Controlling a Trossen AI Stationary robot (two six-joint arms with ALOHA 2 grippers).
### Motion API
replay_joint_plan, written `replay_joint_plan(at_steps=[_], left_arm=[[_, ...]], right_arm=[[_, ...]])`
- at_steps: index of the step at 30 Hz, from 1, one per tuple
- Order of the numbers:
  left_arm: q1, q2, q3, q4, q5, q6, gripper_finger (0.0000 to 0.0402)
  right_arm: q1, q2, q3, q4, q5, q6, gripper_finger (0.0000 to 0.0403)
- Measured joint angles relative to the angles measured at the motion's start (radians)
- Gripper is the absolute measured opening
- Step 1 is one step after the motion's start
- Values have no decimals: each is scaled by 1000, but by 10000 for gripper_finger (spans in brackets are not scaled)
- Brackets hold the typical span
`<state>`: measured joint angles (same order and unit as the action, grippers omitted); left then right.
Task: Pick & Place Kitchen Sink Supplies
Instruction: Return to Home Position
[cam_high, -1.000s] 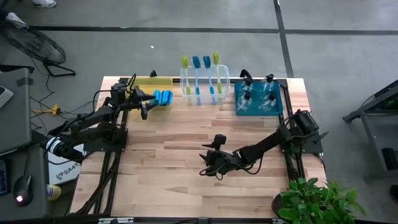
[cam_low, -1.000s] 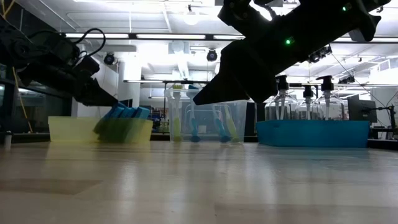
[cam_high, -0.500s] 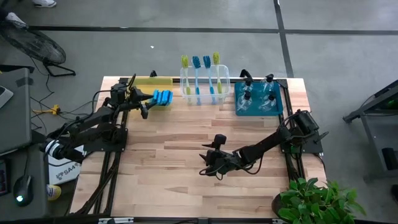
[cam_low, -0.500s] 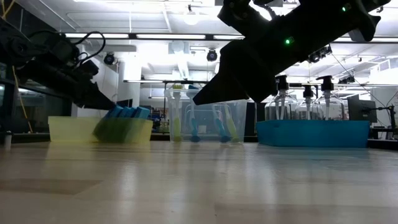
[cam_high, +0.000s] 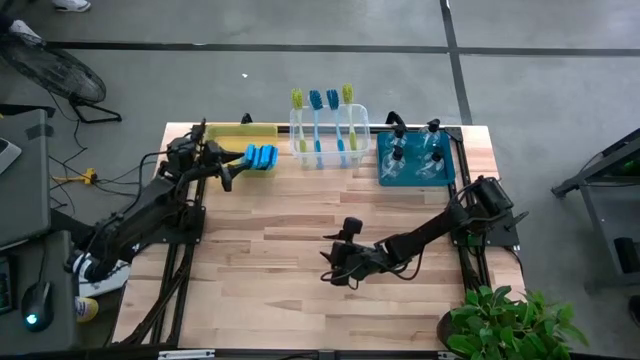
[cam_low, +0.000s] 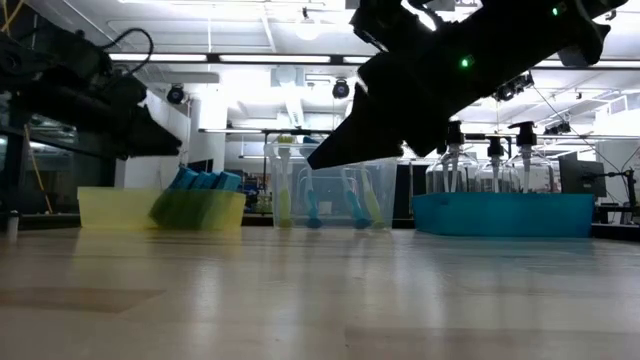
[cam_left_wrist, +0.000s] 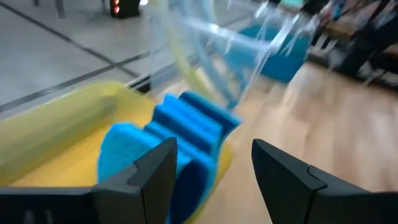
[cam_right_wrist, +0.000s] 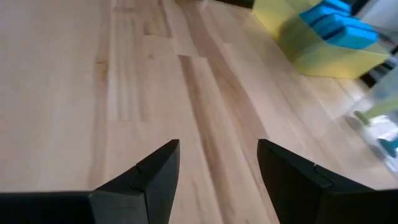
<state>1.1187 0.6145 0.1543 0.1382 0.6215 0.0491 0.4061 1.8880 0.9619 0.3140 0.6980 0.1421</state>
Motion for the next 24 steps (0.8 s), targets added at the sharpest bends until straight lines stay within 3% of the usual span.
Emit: replay_joint_plan(at_steps=[6,11,19,24], left_arm=[[-33,-135,0,-11,105,-148,205],[-169,-242,0,-18,71,-212,205],[-510,-360,0,-100,-175,-236,205],[-761,-369,0,-118,-380,-206,205]], right_arm=[[0,-47,0,-15,-50,-8,209],[0,-130,0,-140,-50,-9,208],[0,-287,-58,-404,28,119,208],[0,-413,-303,-179,1,244,208]])
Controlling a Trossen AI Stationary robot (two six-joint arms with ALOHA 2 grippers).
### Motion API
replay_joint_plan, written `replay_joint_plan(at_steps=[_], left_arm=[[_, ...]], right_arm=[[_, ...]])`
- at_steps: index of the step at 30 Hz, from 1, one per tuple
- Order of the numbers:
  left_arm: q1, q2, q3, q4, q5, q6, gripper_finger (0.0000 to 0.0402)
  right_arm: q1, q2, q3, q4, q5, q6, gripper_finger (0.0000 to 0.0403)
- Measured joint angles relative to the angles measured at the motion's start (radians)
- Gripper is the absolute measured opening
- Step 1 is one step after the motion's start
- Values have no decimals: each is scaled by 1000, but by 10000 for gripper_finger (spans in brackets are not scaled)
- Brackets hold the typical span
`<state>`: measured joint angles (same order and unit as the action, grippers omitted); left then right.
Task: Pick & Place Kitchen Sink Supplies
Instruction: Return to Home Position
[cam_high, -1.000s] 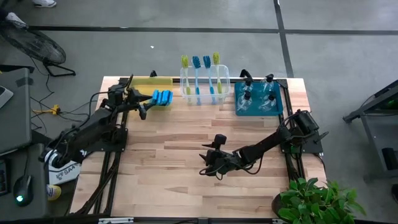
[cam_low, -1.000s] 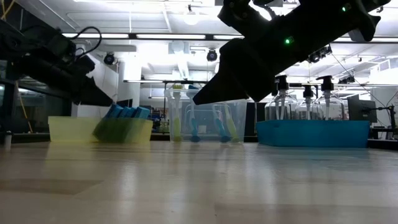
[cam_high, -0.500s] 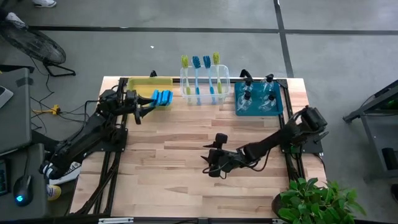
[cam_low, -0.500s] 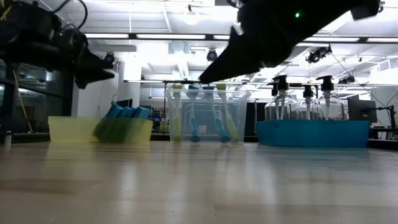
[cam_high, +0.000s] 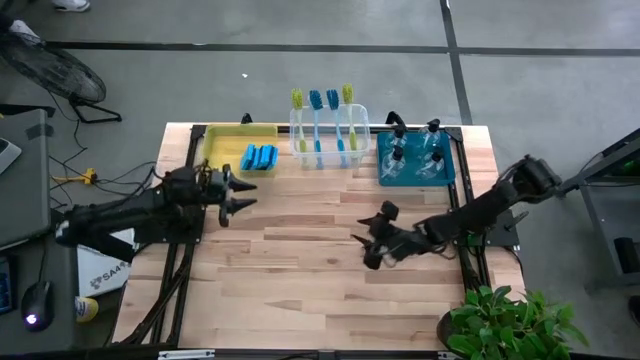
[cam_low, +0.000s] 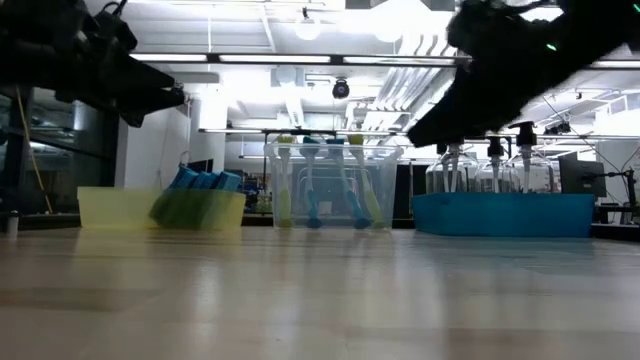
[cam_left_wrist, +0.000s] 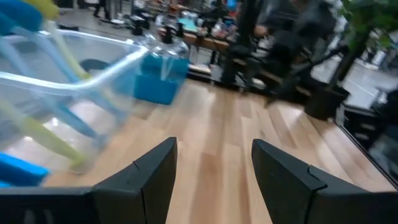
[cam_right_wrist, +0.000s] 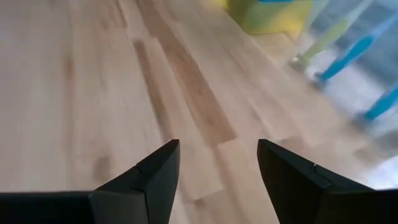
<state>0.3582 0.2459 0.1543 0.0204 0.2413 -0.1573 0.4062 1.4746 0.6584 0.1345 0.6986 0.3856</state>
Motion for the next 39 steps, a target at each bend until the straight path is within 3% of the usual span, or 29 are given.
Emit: replay_joint_plan(at_steps=[5,9,14,16,19,23,39], left_arm=[[-265,0,0,-39,-229,13,205],[-467,16,0,-25,-456,54,205],[-616,20,-6,-14,-545,110,205],[-629,20,-31,39,-525,140,205],[-613,18,-79,151,-415,170,204],[-562,20,-137,222,-390,168,204],[-336,18,-140,223,-139,140,204]], right_arm=[[0,-95,-283,437,-62,84,208],[0,-144,-450,689,-39,91,208],[0,-204,-569,846,-17,105,208],[0,-223,-595,870,-17,109,208],[0,-250,-621,882,-18,100,208],[0,-277,-650,889,-16,103,208],[0,-367,-650,932,-47,-130,208]])
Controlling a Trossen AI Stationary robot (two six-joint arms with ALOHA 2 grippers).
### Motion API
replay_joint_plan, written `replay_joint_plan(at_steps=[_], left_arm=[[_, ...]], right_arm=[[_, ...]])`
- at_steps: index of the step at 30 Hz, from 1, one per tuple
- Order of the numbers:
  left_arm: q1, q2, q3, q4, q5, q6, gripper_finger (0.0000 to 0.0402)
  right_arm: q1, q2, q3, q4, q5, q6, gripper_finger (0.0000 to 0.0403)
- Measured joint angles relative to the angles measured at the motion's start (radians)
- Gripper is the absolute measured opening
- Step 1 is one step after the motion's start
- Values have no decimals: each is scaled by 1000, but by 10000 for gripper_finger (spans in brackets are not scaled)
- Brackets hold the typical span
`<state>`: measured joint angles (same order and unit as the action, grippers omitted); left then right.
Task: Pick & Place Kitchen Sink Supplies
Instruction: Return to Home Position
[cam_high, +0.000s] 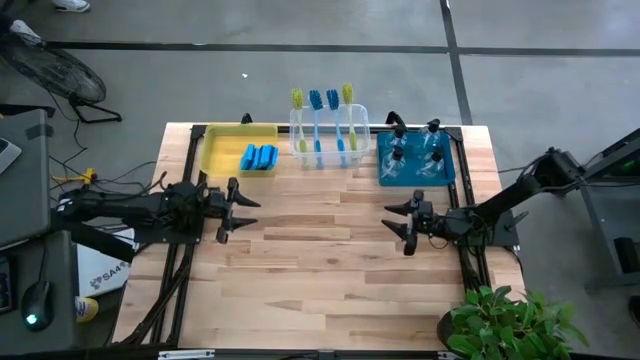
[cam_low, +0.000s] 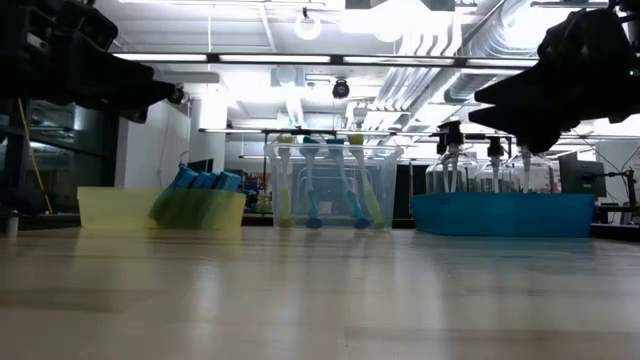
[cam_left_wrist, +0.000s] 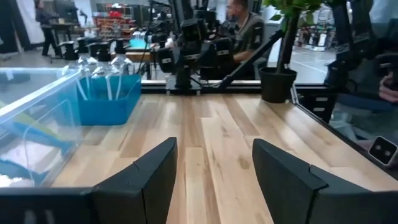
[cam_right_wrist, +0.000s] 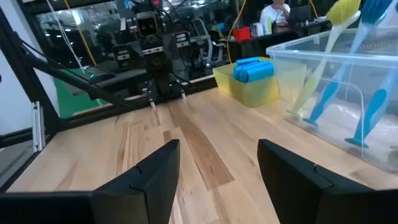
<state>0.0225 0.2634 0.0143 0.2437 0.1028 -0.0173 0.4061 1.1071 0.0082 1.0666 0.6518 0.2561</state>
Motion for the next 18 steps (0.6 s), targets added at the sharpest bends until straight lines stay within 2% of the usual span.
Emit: replay_joint_plan(at_steps=[5,10,14,18], left_arm=[[40,0,-1,-8,47,-17,204],[50,0,-2,-1,64,-24,204],[49,0,-2,-16,64,-32,204],[49,0,-2,-19,64,-37,204]], right_arm=[[-1,-33,0,-37,49,-14,208],[-1,-36,0,-12,11,-13,208],[0,-36,0,129,-57,-100,208],[0,-48,0,220,-55,-211,208]])
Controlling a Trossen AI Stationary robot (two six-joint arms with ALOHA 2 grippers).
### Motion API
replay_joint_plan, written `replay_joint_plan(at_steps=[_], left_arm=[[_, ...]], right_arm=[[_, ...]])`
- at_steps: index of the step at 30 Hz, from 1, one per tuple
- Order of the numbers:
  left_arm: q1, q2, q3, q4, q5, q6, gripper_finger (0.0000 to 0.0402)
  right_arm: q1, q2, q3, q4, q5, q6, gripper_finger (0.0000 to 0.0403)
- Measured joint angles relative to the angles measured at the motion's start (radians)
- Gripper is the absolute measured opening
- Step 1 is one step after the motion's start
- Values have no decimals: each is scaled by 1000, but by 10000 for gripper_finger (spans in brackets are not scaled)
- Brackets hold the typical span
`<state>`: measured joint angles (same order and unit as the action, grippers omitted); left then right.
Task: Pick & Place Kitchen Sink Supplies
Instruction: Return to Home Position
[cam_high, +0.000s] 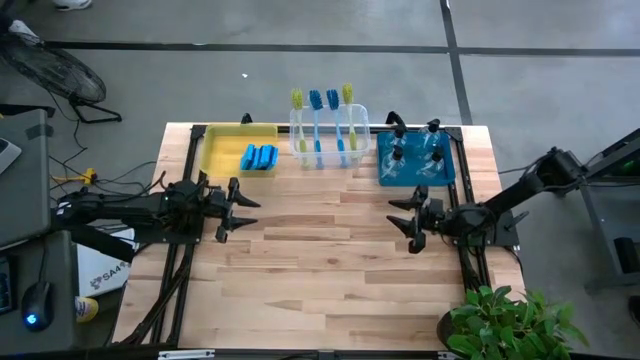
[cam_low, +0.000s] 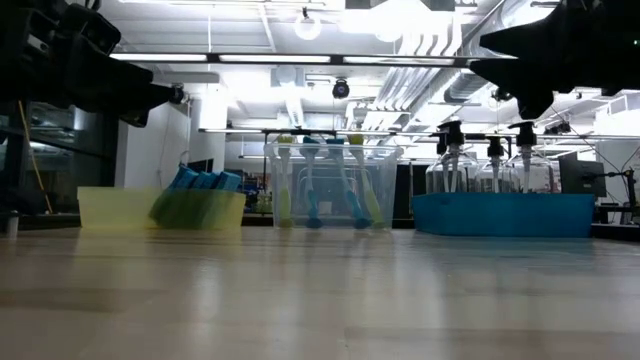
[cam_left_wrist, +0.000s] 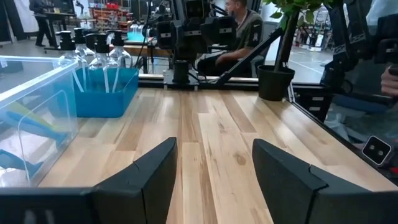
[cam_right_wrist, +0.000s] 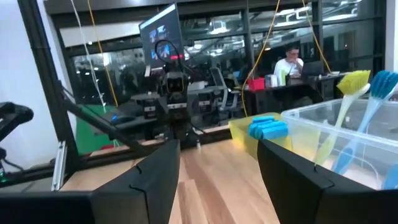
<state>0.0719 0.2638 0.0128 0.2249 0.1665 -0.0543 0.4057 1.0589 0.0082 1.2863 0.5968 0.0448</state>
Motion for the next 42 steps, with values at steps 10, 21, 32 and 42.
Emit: replay_joint_plan(at_steps=[10,21,32,42], left_arm=[[0,0,0,-19,32,-4,204],[0,0,0,-18,23,-4,204],[0,0,0,-48,-11,-3,205],[0,1,0,-71,-25,-4,205]], right_arm=[[17,-195,0,-156,24,-17,208],[109,-756,0,-701,187,11,208],[177,-1052,0,-1214,318,150,208],[179,-1051,0,-1204,424,186,208]])
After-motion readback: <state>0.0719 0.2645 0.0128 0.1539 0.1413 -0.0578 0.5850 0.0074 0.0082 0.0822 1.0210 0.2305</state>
